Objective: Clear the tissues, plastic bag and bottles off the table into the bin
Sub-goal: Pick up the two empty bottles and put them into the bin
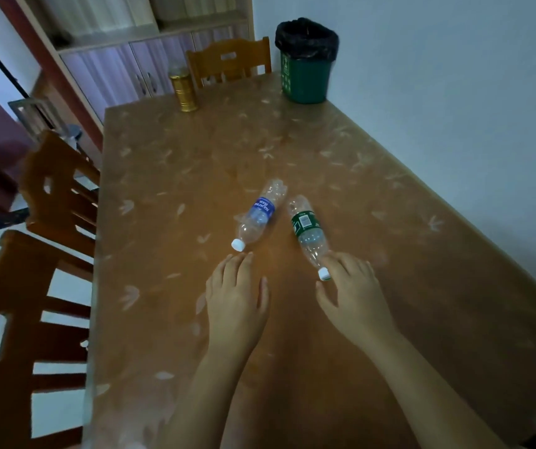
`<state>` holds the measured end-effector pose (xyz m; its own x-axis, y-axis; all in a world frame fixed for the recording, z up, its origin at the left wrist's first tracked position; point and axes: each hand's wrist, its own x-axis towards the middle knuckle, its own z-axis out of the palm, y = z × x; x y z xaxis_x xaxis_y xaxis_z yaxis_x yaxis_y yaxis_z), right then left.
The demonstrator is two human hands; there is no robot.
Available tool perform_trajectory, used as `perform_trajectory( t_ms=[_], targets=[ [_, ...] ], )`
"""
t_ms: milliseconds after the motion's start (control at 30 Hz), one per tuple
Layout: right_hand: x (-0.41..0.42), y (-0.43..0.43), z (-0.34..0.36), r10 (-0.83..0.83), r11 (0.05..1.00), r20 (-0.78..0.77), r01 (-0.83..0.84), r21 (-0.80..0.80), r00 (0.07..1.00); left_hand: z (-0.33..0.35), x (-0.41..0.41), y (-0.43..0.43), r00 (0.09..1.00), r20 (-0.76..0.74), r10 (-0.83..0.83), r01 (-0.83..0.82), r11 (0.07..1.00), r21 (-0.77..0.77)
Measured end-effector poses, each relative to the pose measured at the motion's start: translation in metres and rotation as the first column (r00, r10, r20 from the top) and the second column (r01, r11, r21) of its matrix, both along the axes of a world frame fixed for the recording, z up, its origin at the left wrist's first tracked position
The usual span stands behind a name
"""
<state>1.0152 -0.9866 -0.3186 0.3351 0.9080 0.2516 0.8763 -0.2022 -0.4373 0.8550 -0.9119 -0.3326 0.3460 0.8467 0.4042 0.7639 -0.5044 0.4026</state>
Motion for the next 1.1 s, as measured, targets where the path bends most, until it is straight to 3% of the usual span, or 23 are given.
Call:
perform_trajectory(
  t_ms=[467, 800, 1100],
  targets=[
    [0.026, 0.071, -0.056, -0.099, 0.993, -0.053, 0.096, -0.070, 0.994, -0.065, 0.025, 0.099, 0.999, -0.040, -0.002, -0.005, 0.983, -0.186],
    [0.045, 0.095, -0.090, -0.160, 0.980, -0.054, 0.152, -0.129, 0.986, -0.097, 0.041, 0.138, 0.997, -0.081, 0.001, -0.021, 0.969, -0.245],
    [0.050, 0.103, -0.112, -0.172, 0.975, -0.116, 0.152, -0.164, 0.978, -0.113, 0.054, 0.161, 0.999, -0.028, 0.041, -0.046, 0.968, -0.245]
  ],
)
